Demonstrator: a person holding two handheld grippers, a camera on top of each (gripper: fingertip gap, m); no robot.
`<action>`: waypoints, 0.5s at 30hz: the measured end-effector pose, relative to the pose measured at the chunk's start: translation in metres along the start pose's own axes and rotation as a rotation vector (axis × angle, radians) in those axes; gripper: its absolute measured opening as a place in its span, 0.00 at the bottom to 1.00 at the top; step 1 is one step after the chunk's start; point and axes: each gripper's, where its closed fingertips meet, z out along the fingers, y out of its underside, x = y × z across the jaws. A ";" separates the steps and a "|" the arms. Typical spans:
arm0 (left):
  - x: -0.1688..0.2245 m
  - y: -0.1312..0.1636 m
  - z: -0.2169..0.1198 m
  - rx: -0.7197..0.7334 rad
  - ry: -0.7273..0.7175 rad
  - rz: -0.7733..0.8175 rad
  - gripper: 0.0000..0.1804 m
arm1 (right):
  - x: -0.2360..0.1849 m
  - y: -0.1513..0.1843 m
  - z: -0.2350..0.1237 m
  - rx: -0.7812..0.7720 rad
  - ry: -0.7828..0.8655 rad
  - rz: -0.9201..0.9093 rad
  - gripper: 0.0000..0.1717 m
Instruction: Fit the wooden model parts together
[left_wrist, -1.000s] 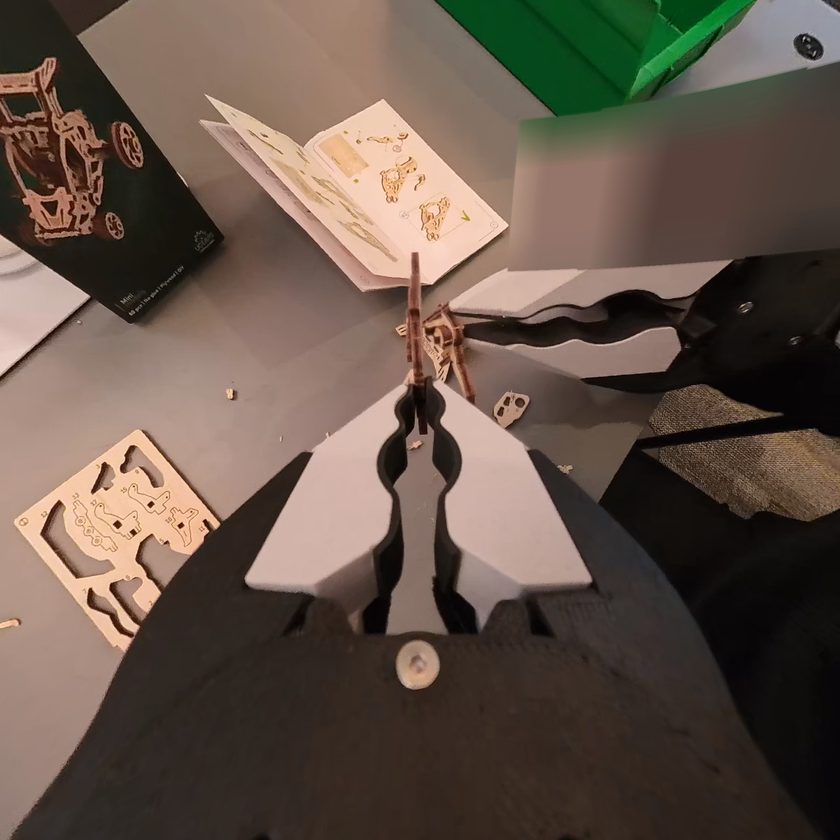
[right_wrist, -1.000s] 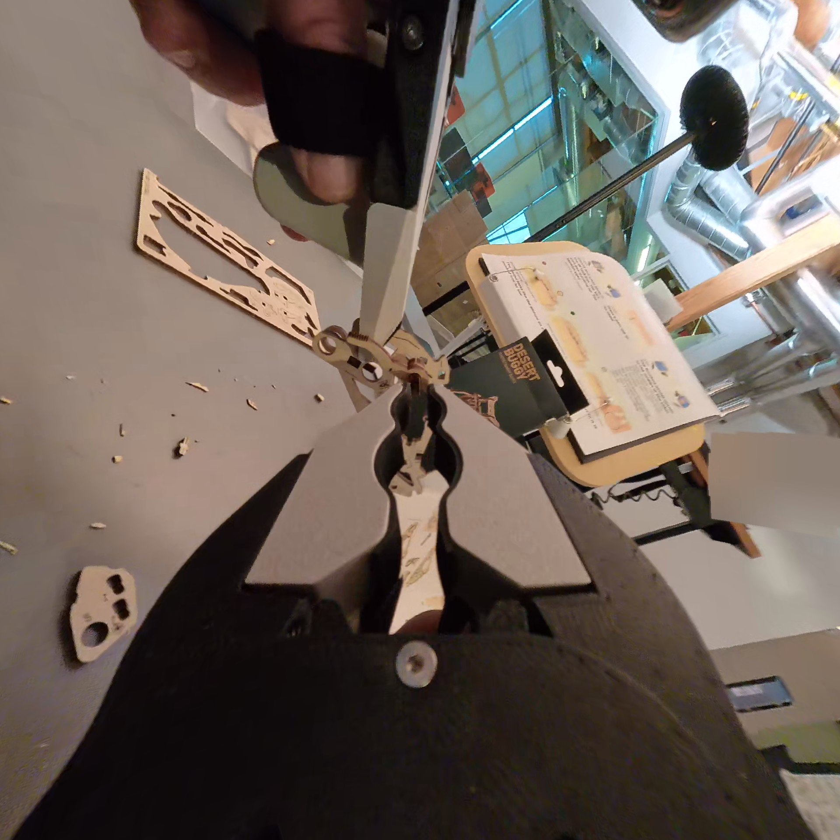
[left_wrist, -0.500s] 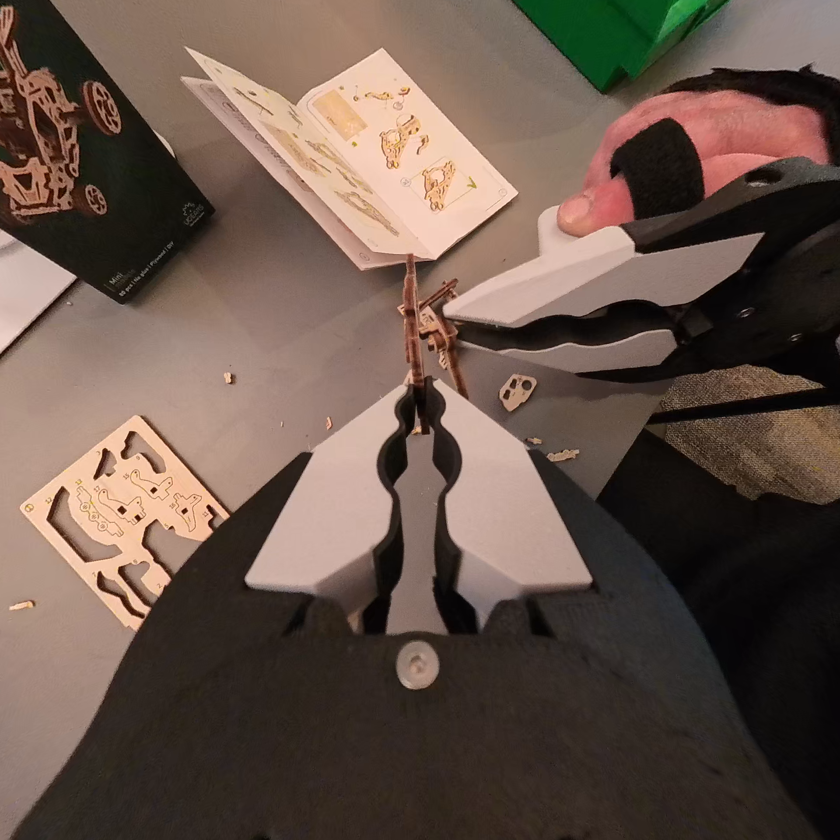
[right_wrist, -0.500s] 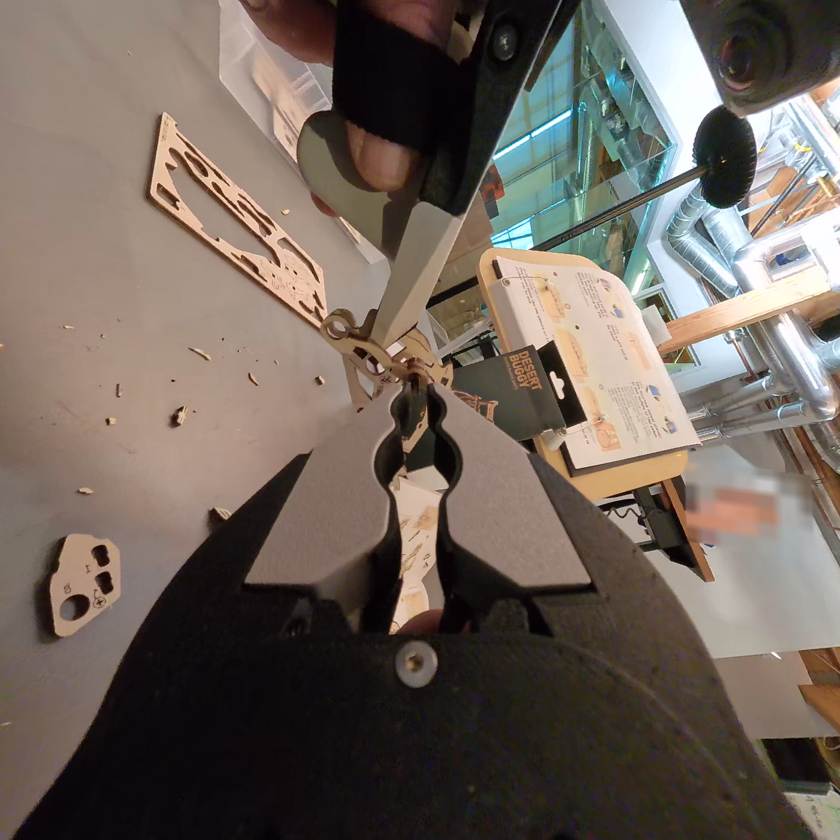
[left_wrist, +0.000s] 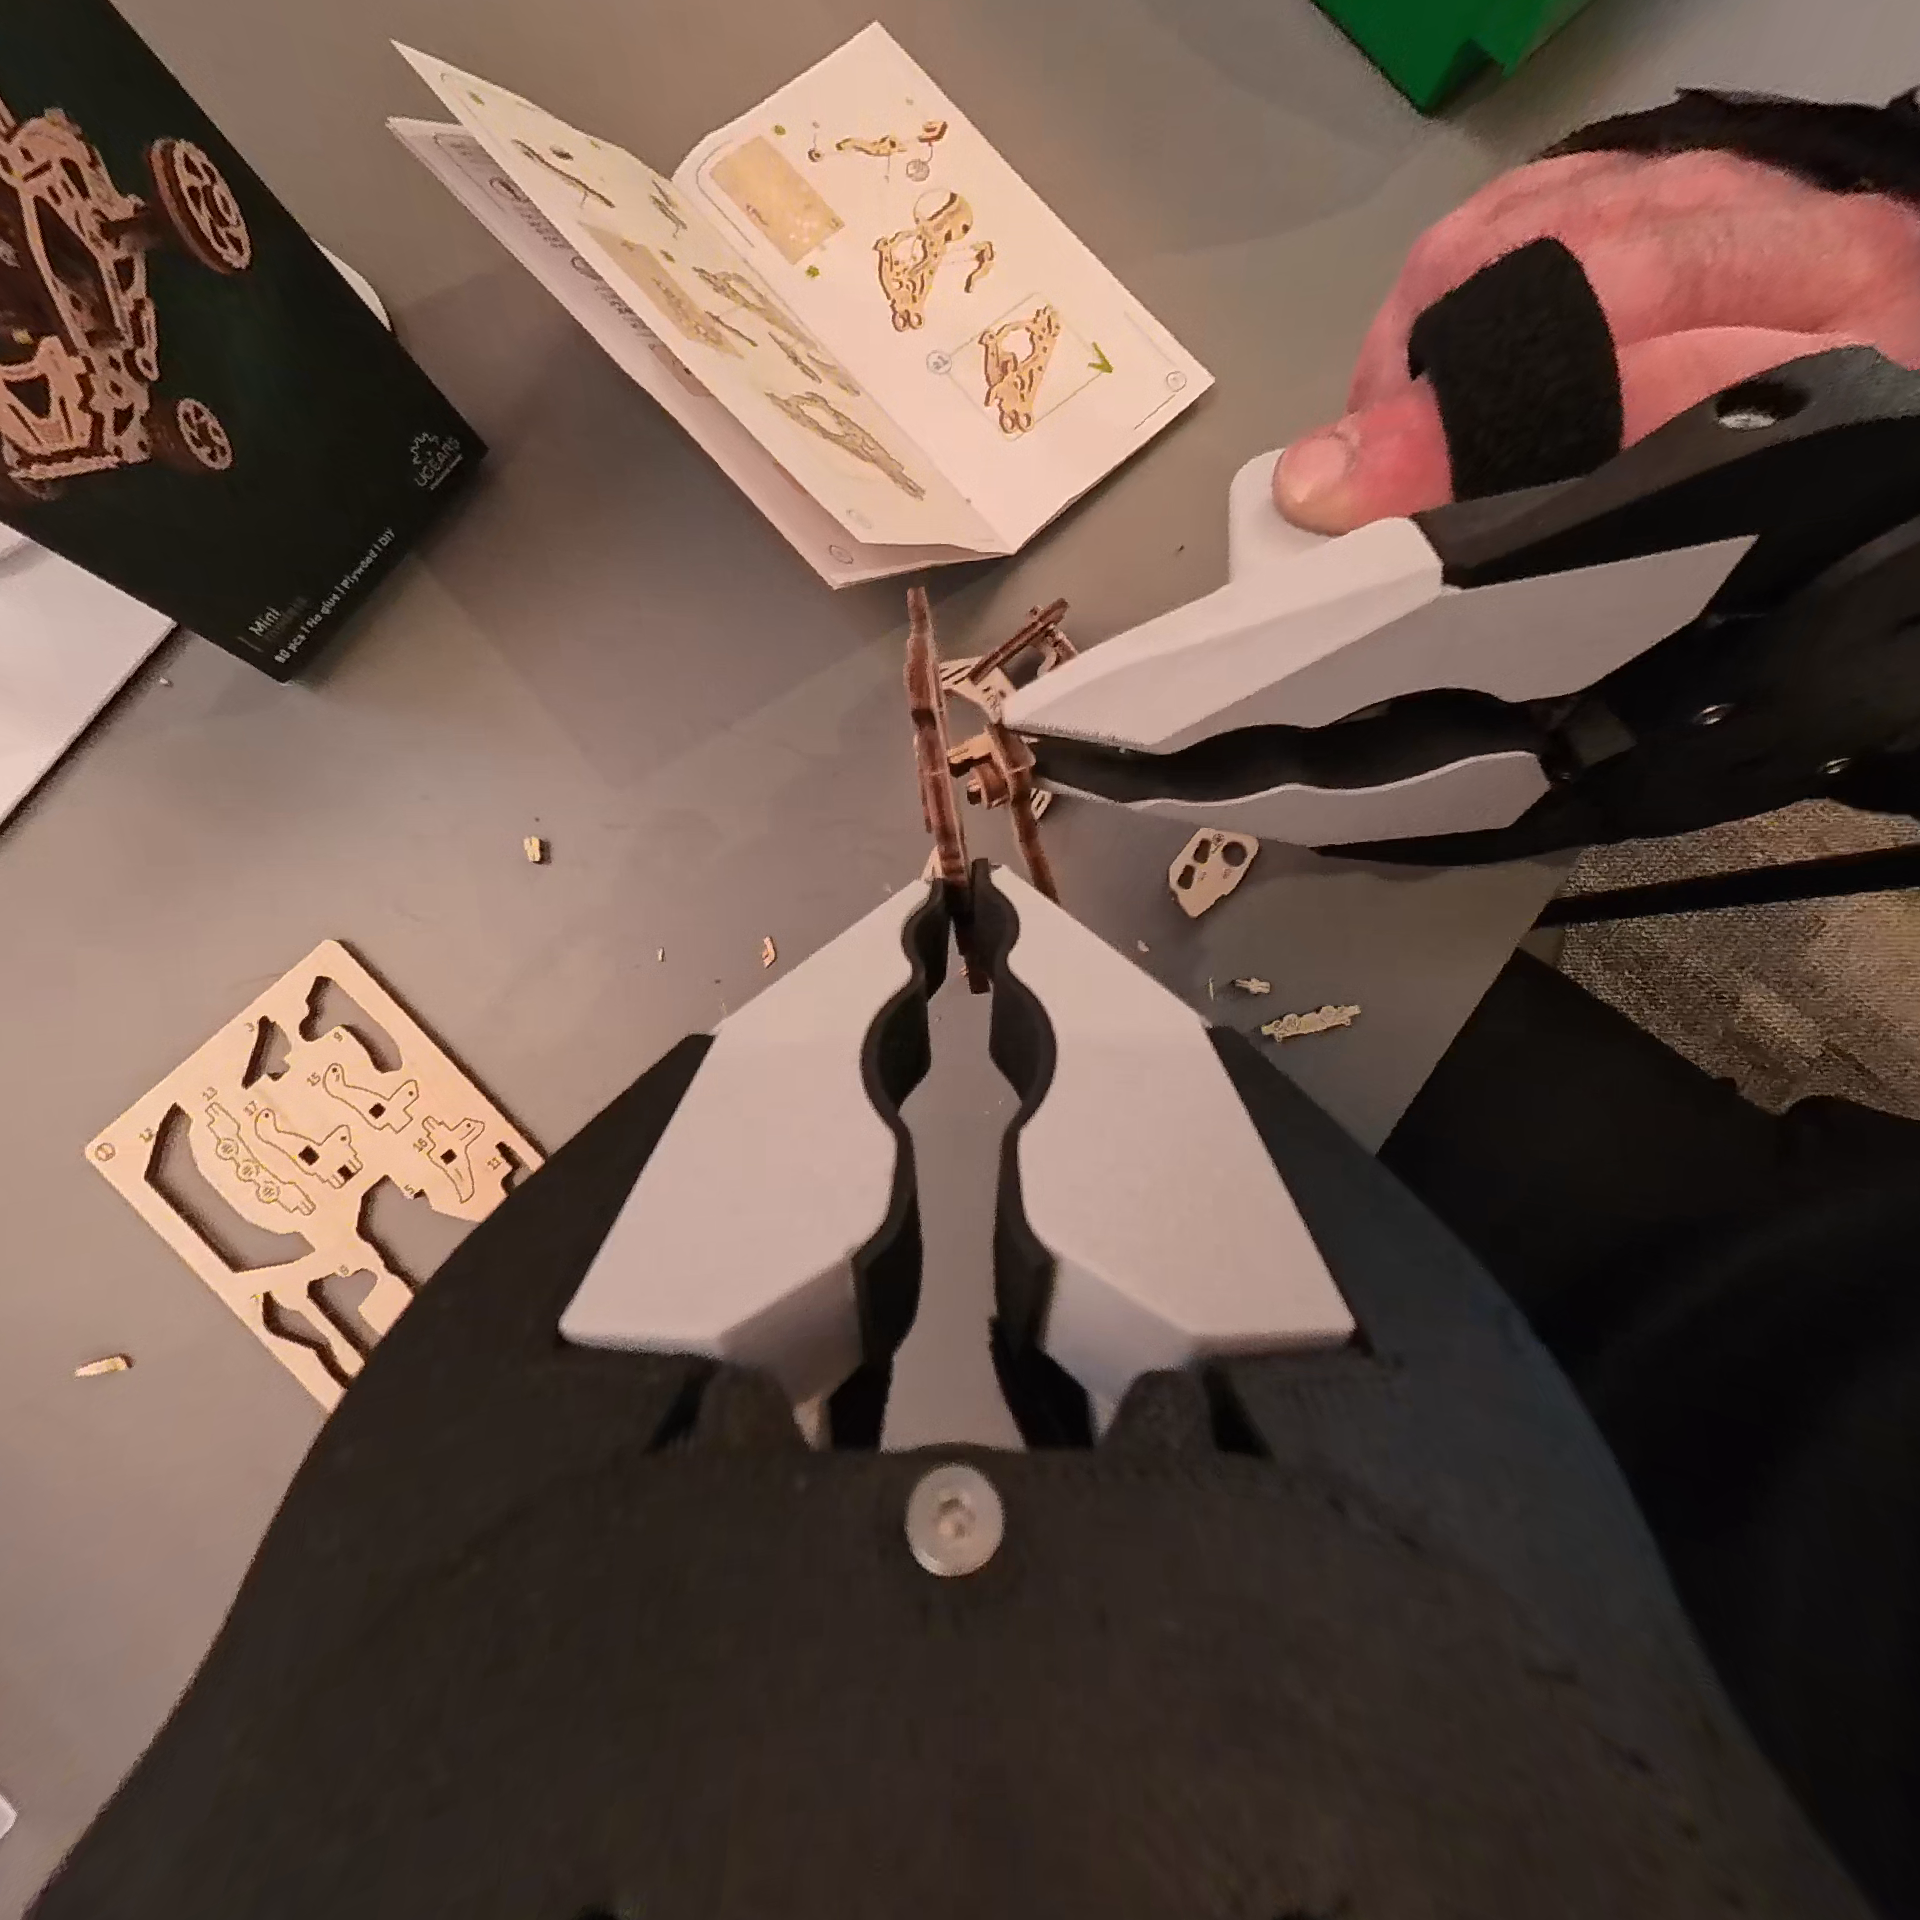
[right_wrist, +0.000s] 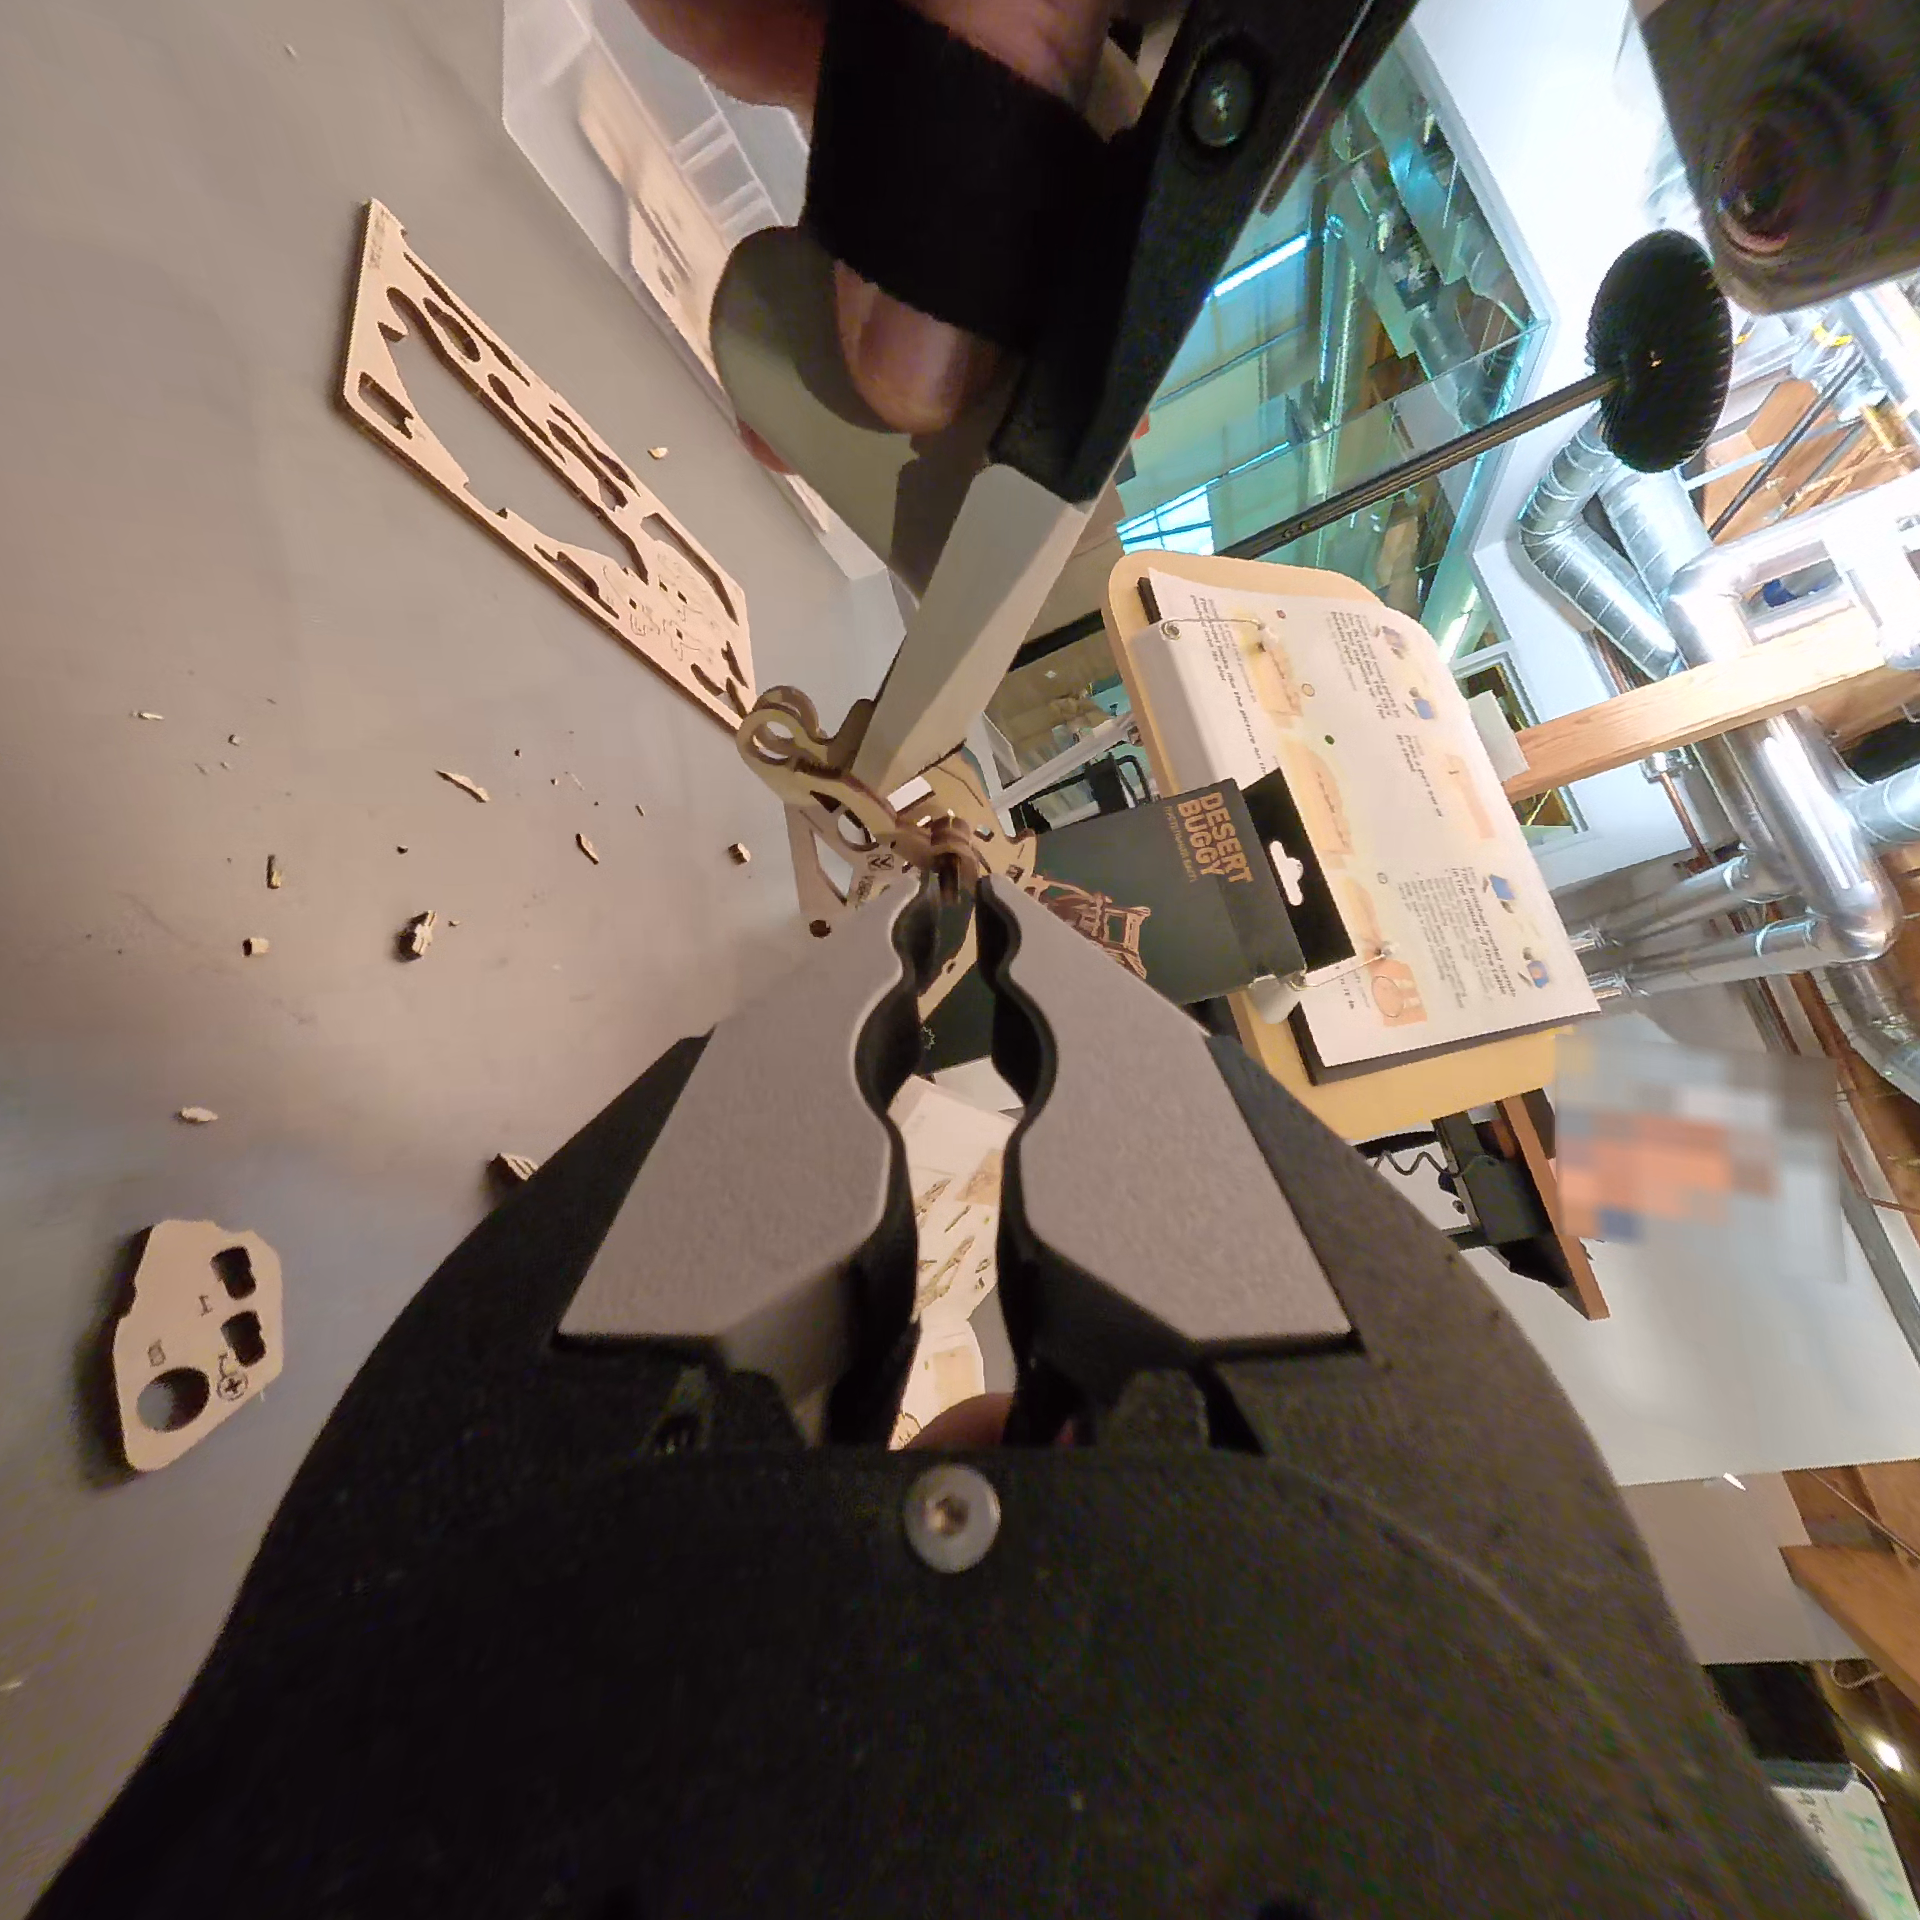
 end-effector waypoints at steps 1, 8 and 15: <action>0.000 0.000 0.000 -0.004 -0.002 0.002 0.01 | 0.000 0.000 0.000 -0.001 0.000 -0.002 0.02; -0.001 0.003 0.001 -0.045 0.005 0.013 0.01 | -0.004 0.001 0.002 -0.013 -0.002 -0.017 0.02; -0.002 0.004 0.002 -0.065 0.026 0.005 0.01 | -0.005 0.003 0.003 -0.010 -0.010 0.004 0.02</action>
